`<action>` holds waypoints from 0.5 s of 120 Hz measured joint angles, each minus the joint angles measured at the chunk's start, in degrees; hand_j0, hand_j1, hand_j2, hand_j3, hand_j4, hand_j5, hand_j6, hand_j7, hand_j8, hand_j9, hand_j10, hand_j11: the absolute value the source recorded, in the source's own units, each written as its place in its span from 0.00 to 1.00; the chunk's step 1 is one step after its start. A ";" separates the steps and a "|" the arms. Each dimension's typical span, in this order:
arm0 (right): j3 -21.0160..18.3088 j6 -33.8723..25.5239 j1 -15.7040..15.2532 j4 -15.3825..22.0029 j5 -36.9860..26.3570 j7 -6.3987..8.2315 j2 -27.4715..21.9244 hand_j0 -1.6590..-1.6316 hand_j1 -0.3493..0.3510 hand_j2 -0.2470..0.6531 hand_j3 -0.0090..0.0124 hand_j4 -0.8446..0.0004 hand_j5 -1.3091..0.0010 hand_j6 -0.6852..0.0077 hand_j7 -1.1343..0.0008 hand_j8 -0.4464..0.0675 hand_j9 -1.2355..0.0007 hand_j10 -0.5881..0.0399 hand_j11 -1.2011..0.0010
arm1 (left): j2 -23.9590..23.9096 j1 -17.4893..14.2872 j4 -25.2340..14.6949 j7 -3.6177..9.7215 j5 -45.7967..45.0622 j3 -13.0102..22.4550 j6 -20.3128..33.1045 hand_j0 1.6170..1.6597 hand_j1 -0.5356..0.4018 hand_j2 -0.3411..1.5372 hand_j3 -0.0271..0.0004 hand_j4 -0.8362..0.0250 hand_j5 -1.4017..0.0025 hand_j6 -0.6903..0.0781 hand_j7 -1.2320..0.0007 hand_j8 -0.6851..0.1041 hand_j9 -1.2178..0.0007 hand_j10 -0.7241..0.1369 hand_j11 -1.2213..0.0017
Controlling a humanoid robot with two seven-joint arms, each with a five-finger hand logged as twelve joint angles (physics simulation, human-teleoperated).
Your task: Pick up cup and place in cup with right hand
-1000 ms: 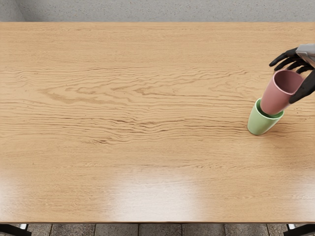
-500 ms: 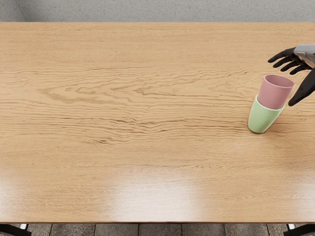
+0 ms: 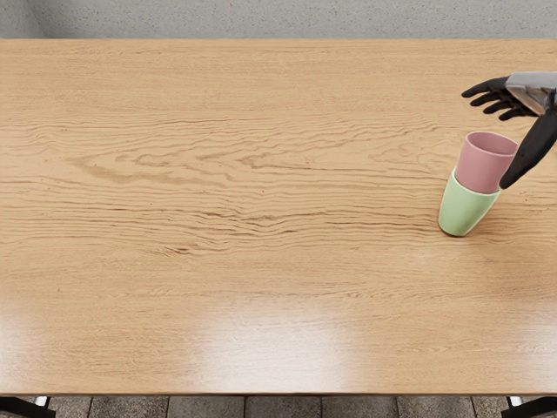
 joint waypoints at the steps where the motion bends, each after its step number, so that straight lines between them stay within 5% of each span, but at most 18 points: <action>1: 0.15 0.05 0.00 0.00 0.30 0.00 0.08 0.04 0.20 0.25 0.42 0.85 0.88 0.80 0.87 0.62 0.88 0.74 0.87 | 0.00 0.00 0.00 0.00 0.00 0.00 0.00 0.96 0.94 0.18 0.98 0.97 1.00 0.90 1.00 0.87 1.00 0.84 1.00; 34: 4.39 6.13 0.11 -0.05 14.53 0.00 1.23 0.04 0.08 0.27 0.42 0.93 0.95 0.90 0.94 0.76 0.95 0.85 0.94 | 0.00 0.07 0.00 -0.03 -0.02 -0.03 -0.21 0.96 0.94 0.18 0.98 0.97 1.00 0.90 1.00 0.87 1.00 0.84 1.00; 60: 5.82 7.85 0.08 -0.30 17.82 0.00 1.86 0.04 0.06 0.27 0.42 0.95 0.96 0.93 0.96 0.79 0.96 0.87 0.96 | 0.00 0.59 0.03 -0.04 0.00 0.06 -0.01 0.96 0.94 0.18 0.98 0.97 1.00 0.90 1.00 0.87 1.00 0.84 1.00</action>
